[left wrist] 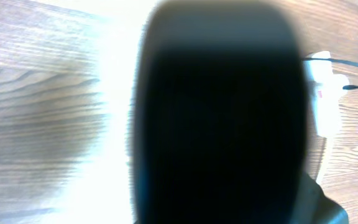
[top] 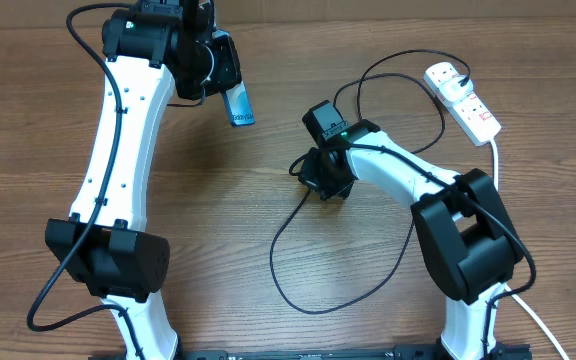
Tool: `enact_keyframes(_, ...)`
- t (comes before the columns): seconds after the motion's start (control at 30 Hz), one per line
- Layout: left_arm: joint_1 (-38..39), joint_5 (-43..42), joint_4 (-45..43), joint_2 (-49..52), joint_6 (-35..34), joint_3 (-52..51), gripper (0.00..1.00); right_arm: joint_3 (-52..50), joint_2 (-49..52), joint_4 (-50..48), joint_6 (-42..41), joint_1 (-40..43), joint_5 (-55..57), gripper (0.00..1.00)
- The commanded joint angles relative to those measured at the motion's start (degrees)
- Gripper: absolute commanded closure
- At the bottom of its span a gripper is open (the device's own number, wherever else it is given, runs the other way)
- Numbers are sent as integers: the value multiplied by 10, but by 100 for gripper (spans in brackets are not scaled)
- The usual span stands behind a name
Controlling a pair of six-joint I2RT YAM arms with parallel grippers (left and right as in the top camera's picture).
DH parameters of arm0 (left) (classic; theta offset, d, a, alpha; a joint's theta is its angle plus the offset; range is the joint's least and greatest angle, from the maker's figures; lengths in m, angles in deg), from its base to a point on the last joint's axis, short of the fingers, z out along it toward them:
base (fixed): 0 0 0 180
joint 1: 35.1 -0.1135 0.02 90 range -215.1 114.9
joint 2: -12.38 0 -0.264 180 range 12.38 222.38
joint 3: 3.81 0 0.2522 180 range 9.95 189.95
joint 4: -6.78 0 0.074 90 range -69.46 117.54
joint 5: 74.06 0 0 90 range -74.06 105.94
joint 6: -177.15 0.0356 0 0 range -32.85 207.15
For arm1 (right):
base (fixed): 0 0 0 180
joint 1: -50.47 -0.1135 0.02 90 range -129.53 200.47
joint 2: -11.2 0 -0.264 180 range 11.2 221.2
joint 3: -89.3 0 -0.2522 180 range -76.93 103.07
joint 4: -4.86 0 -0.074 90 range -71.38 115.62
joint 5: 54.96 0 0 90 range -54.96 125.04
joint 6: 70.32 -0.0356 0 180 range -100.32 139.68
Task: Plug charger to phone and switch on socket
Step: 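Lift the USB-C plug with the right gripper toward the held phone, then raise the phone with the left gripper and align the plug below its port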
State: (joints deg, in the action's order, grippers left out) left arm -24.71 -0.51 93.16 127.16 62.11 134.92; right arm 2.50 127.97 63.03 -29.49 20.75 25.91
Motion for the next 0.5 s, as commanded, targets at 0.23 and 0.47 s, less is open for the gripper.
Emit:
enact_keyframes(0.23, -48, -196, -68, -8, 8, 6, 96, 9, -178, 26, 110, 2, -52, 96)
enact_keyframes(0.47, -88, -262, -69, -8, 9, 6, 96, 8, -182, 26, 246, 2, -202, 96)
